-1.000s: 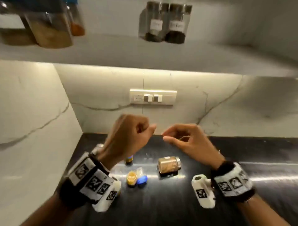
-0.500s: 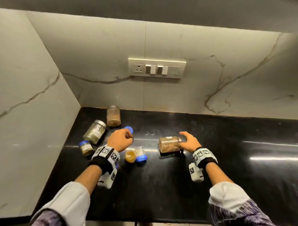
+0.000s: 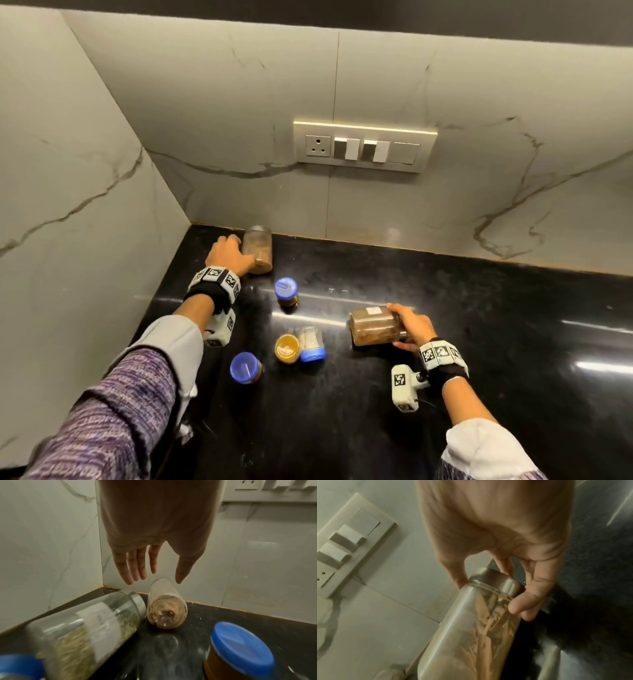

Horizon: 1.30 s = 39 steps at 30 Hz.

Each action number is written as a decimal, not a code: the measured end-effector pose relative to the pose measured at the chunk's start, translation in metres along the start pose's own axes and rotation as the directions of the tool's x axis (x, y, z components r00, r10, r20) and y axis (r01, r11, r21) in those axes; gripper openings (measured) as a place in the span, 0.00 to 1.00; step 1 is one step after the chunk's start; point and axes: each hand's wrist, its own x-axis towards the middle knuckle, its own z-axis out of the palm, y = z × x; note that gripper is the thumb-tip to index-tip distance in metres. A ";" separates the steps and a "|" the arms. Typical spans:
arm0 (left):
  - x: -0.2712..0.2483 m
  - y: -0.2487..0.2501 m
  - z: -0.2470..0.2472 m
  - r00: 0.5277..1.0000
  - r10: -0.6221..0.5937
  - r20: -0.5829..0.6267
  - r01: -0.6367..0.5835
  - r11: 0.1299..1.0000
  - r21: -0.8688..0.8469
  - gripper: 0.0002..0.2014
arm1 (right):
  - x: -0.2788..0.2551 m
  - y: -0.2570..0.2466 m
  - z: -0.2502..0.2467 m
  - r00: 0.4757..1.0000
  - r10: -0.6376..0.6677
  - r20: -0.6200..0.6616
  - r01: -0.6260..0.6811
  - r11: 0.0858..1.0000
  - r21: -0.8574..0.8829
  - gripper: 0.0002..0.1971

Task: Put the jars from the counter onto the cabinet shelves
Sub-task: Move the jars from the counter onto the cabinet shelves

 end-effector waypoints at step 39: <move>-0.255 0.032 -0.301 0.279 0.957 0.084 -0.655 0.254 -0.712 0.43 | -0.406 -0.112 -0.046 0.204 -0.960 0.190 0.976 0.185 -0.116 0.34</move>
